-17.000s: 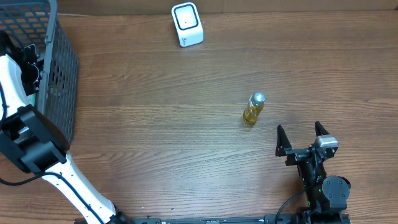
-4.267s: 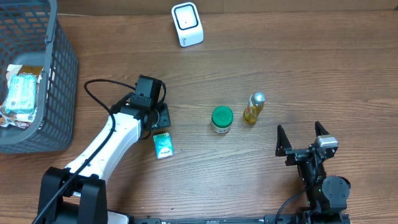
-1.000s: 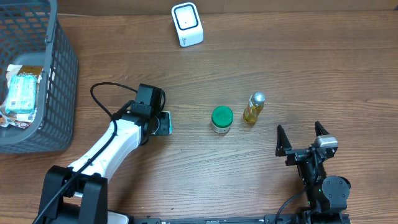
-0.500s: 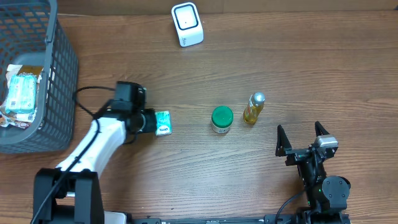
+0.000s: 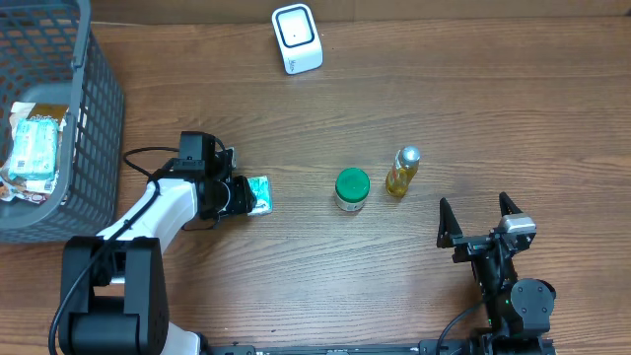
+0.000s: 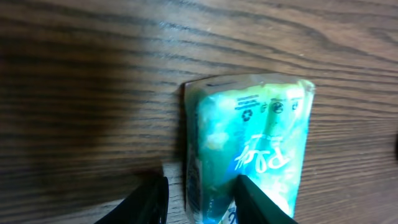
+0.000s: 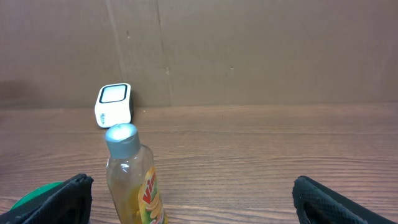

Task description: Scan the item barcode

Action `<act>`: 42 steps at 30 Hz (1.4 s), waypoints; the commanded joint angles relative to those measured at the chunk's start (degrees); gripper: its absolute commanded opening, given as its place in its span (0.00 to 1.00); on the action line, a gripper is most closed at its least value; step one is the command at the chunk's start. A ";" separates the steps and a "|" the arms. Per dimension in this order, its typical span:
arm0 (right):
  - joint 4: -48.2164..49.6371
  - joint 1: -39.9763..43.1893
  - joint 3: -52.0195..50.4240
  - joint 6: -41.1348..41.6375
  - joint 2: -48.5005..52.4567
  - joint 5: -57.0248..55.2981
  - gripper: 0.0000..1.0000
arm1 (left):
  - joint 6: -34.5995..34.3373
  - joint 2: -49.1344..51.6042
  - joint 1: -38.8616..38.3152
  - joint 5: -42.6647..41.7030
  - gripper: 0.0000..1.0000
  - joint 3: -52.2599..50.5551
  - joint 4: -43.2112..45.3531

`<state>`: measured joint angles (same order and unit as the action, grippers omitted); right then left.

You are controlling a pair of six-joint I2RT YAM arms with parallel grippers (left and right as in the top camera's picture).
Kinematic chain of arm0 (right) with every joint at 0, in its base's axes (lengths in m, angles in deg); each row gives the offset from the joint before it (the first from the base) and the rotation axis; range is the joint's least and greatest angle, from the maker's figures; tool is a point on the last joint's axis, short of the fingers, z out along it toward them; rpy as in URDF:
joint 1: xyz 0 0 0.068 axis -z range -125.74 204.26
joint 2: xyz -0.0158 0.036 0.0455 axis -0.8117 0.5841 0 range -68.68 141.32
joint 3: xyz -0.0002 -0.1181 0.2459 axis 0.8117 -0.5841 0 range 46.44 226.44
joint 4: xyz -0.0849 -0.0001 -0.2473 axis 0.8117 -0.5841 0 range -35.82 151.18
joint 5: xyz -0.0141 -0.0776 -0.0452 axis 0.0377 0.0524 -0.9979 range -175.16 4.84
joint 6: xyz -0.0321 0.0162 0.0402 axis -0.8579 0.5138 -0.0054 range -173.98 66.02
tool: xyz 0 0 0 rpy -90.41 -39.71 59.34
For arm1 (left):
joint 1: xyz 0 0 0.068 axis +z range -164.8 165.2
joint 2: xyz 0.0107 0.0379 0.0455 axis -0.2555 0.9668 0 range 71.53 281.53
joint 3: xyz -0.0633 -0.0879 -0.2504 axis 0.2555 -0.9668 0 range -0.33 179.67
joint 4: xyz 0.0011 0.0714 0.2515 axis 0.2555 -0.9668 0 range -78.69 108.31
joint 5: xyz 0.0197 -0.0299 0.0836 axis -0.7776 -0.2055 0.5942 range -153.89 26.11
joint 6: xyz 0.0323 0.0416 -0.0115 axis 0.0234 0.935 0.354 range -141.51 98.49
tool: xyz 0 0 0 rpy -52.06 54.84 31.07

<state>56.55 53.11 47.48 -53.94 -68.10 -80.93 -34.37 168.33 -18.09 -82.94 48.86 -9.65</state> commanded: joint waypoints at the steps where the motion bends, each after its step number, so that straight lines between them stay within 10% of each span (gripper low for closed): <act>1: 0.20 0.26 -0.59 0.11 -0.42 -0.26 1.00 | 2.73 1.09 0.46 -3.04 0.39 0.83 0.70; 17: 0.20 0.26 -0.59 0.11 -0.42 -0.26 1.00 | 3.23 3.23 0.20 -1.40 0.38 0.79 2.78; 22: 0.20 0.26 -0.59 0.11 -0.42 -0.26 1.00 | 3.23 5.77 0.28 -1.36 0.04 0.94 3.89; 33: 0.20 0.26 -0.59 0.11 -0.42 -0.26 1.00 | 3.19 3.48 -3.56 16.17 0.04 23.26 -18.51; 42: 0.20 0.26 -0.59 0.11 -0.42 -0.26 1.00 | -2.40 4.20 -20.92 48.57 0.04 29.24 -26.32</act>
<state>56.55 53.11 47.48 -53.99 -68.10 -80.93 -33.14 172.00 -33.63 -51.40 77.43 -34.40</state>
